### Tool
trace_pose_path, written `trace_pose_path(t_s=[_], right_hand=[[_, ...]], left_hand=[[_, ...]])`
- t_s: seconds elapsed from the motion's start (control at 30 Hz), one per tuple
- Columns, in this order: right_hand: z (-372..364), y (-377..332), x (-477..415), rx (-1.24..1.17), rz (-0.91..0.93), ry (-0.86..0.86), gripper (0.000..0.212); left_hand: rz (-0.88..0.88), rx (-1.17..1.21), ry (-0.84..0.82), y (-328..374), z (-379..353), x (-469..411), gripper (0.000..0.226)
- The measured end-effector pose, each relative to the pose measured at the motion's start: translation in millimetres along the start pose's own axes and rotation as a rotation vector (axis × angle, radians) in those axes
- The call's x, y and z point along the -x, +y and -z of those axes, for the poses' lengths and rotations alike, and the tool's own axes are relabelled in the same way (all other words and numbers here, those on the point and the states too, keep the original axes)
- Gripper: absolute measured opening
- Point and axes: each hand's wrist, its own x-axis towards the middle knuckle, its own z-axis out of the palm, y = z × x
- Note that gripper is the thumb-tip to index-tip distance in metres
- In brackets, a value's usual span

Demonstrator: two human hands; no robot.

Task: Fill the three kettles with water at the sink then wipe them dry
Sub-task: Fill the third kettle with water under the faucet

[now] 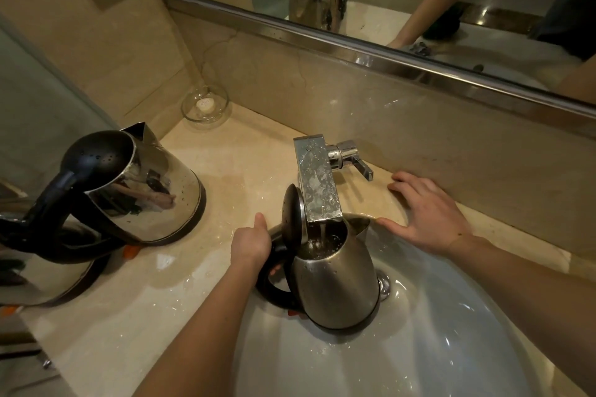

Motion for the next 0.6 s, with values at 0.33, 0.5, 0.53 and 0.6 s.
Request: trace_pose_path(t_s=[0.33, 0.5, 0.53, 0.6], right_hand=[[0.5, 0.6, 0.3, 0.009, 0.006, -0.004, 0.081], [-0.4, 0.9, 0.2, 0.005, 0.001, -0.007, 0.080], [0.0, 0.6, 0.1, 0.005, 0.000, -0.012, 0.081], [0.9, 0.2, 0.0, 0.008, 0.001, -0.017, 0.081]], left_hand=[[-0.024, 0.138, -0.001, -3.9, -1.6, 2.3, 0.067], [-0.009, 0.258, -0.090, -7.5, 1.2, 8.0, 0.086], [-0.030, 0.271, -0.106, -8.4, 1.8, 9.9, 0.085], [-0.091, 0.292, -0.102, -11.3, 2.4, 12.5, 0.077]])
